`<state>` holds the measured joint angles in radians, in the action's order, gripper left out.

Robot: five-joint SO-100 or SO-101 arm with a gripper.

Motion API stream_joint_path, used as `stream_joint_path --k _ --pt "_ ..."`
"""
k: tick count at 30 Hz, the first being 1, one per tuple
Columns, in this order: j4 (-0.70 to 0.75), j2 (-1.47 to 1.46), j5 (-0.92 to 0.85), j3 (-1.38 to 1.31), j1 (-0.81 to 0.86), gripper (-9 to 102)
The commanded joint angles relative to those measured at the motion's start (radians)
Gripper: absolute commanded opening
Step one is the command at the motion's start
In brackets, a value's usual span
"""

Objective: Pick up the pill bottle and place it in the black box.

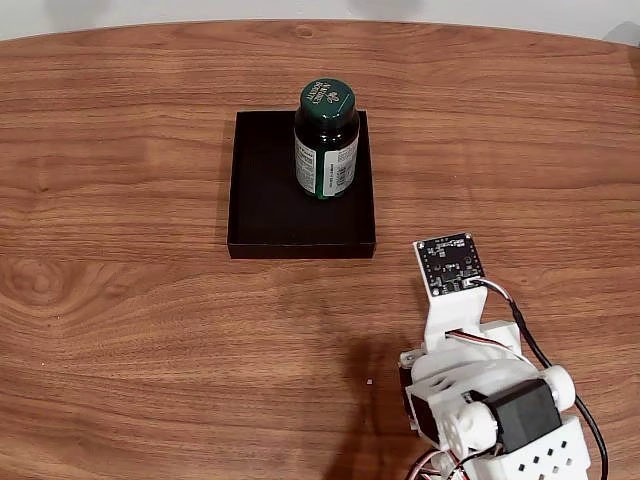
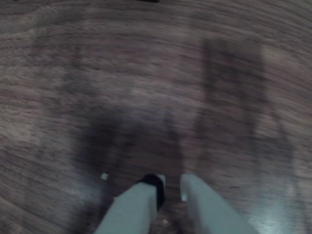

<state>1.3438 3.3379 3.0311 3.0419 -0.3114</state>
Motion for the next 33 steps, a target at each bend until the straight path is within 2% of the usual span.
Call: stream_joint_path --k 1,26,33 --pt "0.161 -0.002 -0.037 -0.012 -0.006 0" --pt "0.161 -0.002 -0.054 -0.012 -0.006 0" --pt "0.161 -0.002 -0.048 -0.012 0.106 0"
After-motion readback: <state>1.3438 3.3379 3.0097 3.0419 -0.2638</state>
